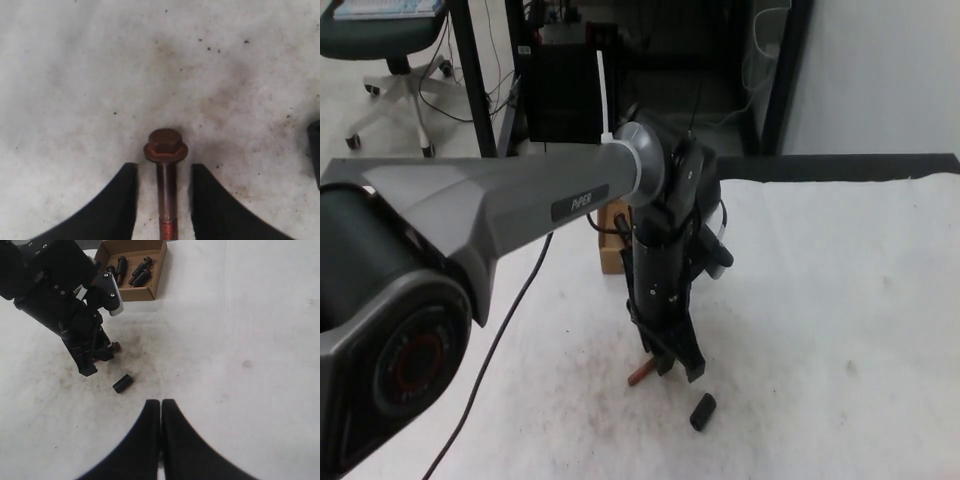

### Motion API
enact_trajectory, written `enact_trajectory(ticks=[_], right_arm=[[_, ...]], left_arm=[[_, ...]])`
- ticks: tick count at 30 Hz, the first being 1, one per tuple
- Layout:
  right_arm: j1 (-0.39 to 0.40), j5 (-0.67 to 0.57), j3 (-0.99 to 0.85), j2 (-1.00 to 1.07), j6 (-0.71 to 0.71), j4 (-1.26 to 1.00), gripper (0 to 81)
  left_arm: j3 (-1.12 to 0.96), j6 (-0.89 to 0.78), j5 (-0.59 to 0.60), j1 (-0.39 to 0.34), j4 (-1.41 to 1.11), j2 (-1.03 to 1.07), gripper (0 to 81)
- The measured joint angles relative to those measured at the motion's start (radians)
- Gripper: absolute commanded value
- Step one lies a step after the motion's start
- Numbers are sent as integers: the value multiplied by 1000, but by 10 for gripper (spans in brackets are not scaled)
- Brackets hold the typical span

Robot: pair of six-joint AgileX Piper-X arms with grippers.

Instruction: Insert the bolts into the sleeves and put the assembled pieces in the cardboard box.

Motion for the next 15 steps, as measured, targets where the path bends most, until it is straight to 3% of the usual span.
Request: enact_trajectory(ticks=[3,9,15], right_arm=[[0,0,0,0,0,0,8],[0,0,0,0,0,0,8],[0,0,0,0,0,0,8]], left_arm=[[14,-15,-1,0,-13,0,323],[21,-63,15,0,-43,1,144],[21,-97,81,1,-75,2,138]])
